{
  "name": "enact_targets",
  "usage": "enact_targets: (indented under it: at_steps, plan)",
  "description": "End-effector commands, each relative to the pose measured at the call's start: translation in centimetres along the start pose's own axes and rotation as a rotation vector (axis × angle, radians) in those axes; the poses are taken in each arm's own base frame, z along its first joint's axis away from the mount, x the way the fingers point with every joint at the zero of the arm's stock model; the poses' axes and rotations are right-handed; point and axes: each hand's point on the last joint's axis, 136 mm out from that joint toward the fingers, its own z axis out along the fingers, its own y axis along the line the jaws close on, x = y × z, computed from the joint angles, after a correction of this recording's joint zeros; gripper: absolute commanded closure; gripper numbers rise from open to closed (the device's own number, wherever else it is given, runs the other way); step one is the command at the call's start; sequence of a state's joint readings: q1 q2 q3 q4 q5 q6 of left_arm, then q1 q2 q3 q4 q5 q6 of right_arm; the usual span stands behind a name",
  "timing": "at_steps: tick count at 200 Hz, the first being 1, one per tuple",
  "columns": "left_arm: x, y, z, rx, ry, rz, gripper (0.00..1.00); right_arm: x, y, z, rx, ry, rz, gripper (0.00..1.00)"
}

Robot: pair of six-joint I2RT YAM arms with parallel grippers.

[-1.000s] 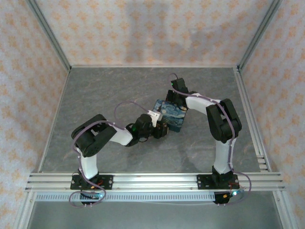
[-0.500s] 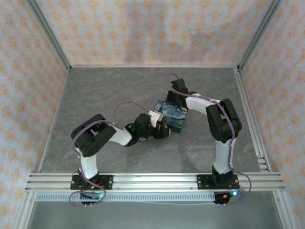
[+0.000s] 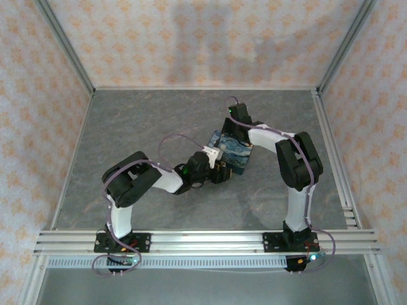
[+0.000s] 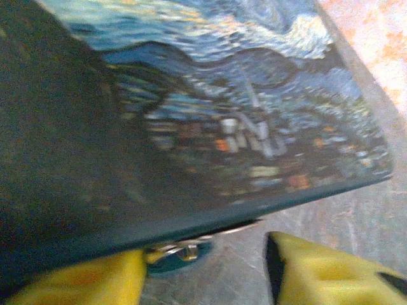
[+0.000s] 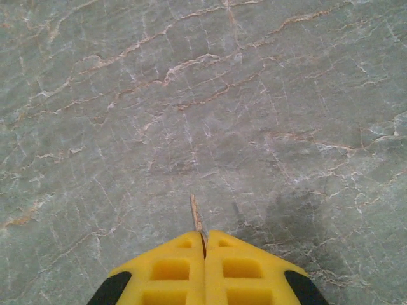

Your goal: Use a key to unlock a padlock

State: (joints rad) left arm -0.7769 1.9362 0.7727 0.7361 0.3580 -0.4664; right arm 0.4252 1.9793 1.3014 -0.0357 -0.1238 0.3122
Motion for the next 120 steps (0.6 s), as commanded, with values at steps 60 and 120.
enact_targets:
  at_steps: [60, 120]
  plan:
    - [-0.1, -1.5, -0.7, 0.158, 0.011, -0.028, 0.56, 3.5, 0.0, -0.5, 0.023, 0.110, -0.039, 1.00]
    - [-0.5, -2.3, -2.7, 0.210, 0.015, -0.037, 0.60, 2.8, -0.1, -0.7, 0.027, 0.097, -0.037, 1.00]
